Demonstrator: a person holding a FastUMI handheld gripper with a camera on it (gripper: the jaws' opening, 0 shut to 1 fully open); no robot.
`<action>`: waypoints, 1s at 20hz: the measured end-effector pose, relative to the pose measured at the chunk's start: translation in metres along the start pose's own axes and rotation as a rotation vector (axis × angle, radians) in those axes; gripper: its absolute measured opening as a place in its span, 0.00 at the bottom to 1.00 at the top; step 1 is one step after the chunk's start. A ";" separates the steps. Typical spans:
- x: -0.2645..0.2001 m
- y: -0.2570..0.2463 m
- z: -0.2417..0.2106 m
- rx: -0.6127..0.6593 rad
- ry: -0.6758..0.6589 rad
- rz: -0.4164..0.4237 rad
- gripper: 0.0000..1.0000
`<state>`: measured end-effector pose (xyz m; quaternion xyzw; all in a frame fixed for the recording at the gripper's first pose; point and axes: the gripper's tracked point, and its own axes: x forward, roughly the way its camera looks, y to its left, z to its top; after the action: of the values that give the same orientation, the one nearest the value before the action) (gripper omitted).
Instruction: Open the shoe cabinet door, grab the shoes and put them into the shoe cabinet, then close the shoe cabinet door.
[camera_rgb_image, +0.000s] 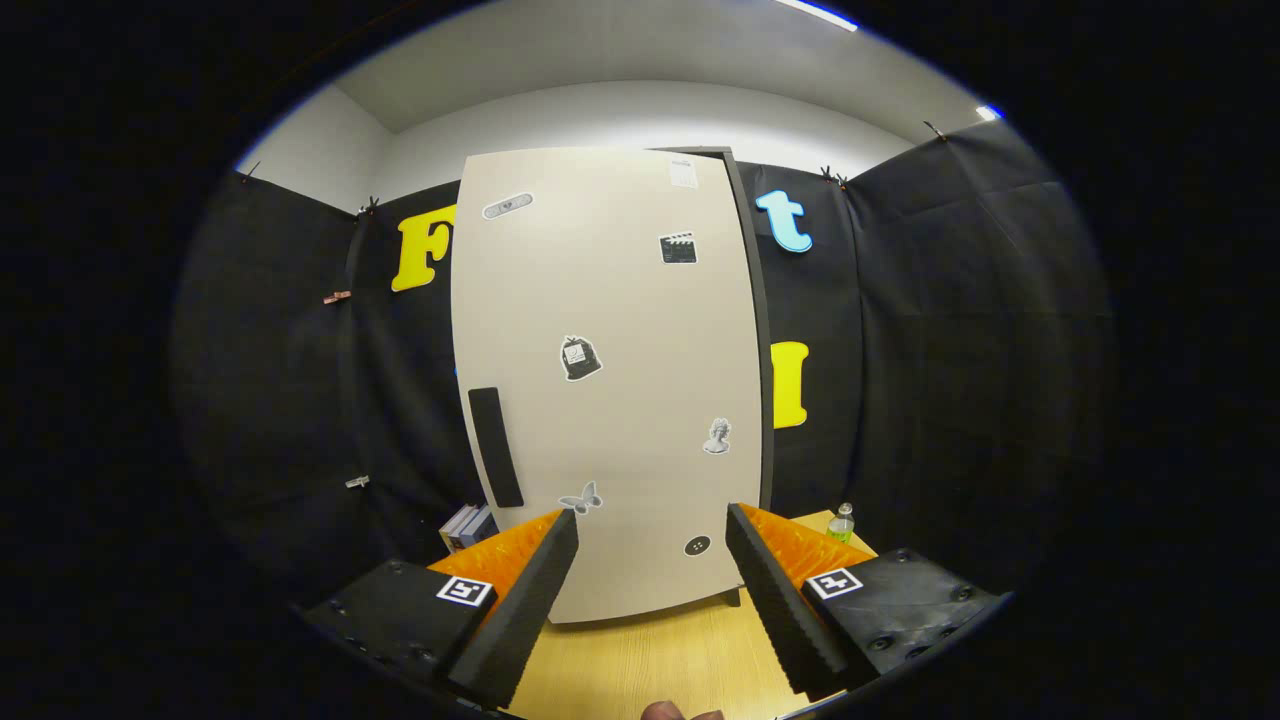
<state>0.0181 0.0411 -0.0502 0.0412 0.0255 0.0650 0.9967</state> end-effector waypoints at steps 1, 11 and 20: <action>0.001 0.001 0.000 -0.001 -0.004 0.001 0.98; 0.025 -0.007 -0.004 -0.006 -0.015 -0.015 0.98; 0.033 0.001 -0.012 -0.013 0.022 0.043 0.98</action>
<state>0.0496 0.0474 -0.0635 0.0343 0.0353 0.0872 0.9950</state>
